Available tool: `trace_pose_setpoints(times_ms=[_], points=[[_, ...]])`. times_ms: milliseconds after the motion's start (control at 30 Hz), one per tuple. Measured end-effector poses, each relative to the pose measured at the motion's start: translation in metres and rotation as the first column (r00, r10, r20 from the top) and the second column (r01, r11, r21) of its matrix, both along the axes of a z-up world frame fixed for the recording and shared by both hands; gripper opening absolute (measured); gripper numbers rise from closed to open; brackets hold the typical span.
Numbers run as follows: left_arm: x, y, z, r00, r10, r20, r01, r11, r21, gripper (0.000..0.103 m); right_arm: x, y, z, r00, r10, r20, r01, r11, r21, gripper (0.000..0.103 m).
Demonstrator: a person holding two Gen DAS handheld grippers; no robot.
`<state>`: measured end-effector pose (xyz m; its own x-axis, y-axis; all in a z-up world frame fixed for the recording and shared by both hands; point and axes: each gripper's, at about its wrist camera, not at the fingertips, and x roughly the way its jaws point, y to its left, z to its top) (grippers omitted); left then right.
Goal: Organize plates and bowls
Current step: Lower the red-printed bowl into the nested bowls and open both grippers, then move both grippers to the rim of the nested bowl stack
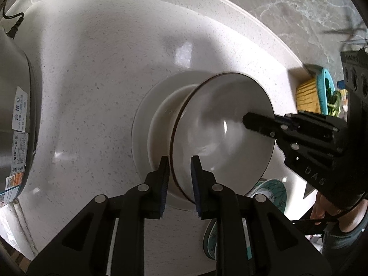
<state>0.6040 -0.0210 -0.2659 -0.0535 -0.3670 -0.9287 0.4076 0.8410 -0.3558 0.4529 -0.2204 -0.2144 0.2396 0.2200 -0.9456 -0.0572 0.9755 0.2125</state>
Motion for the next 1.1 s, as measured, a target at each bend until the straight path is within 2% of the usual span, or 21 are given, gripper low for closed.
trace_pose_setpoints(times_ms=[67, 133, 200, 367, 433, 700, 900, 933, 1000, 1067, 1100], points=[[0.001, 0.001, 0.004, 1.0, 0.012, 0.009, -0.012, 1.0, -0.011, 0.029, 0.0, 0.001, 0.0, 1.0, 0.009, -0.001, -0.009, 1.0, -0.003, 0.008], [0.001, 0.001, 0.011, 1.0, 0.02, 0.021, -0.019, 0.999, -0.029, 0.043, 0.001, 0.004, 0.001, 1.0, 0.02, -0.003, -0.02, 1.0, -0.008, 0.009], [0.001, -0.001, 0.017, 0.999, 0.016, 0.035, -0.014, 0.999, -0.033, 0.049, 0.002, 0.007, 0.001, 1.0, 0.028, 0.0, -0.028, 0.999, -0.018, 0.009], [0.003, 0.003, 0.023, 0.998, 0.032, 0.045, -0.03, 0.998, -0.05, 0.053, 0.003, 0.006, 0.001, 0.999, 0.032, 0.001, -0.032, 0.999, -0.028, 0.01], [0.005, 0.007, 0.025, 0.998, 0.043, 0.052, -0.041, 0.998, -0.051, 0.06, 0.005, 0.005, 0.001, 1.0, 0.029, -0.004, -0.029, 0.999, -0.04, 0.01], [0.005, 0.029, 0.028, 0.995, 0.08, 0.056, -0.074, 0.993, -0.096, 0.06, 0.007, 0.01, 0.005, 0.999, 0.049, 0.005, -0.049, 0.998, -0.039, 0.012], [0.003, 0.046, 0.033, 0.991, 0.116, 0.058, -0.107, 0.984, -0.145, 0.06, 0.009, 0.001, 0.009, 1.0, 0.021, 0.024, -0.021, 1.0, 0.002, 0.014], [0.002, 0.049, 0.035, 0.99, 0.124, 0.062, -0.113, 0.981, -0.156, 0.06, 0.009, -0.001, 0.012, 0.999, 0.016, 0.034, -0.016, 1.0, 0.016, 0.017], [-0.002, 0.054, 0.039, 0.988, 0.134, 0.072, -0.119, 0.977, -0.175, 0.06, 0.008, -0.006, 0.019, 0.999, 0.004, 0.053, -0.006, 0.999, 0.04, 0.033], [-0.009, 0.061, 0.047, 0.985, 0.139, 0.102, -0.118, 0.974, -0.191, 0.06, 0.006, -0.015, 0.031, 0.996, -0.011, 0.091, 0.005, 0.998, 0.069, 0.045], [-0.013, 0.064, 0.05, 0.983, 0.141, 0.12, -0.116, 0.974, -0.196, 0.065, 0.004, -0.021, 0.039, 0.993, -0.02, 0.116, 0.01, 0.996, 0.086, 0.054]])
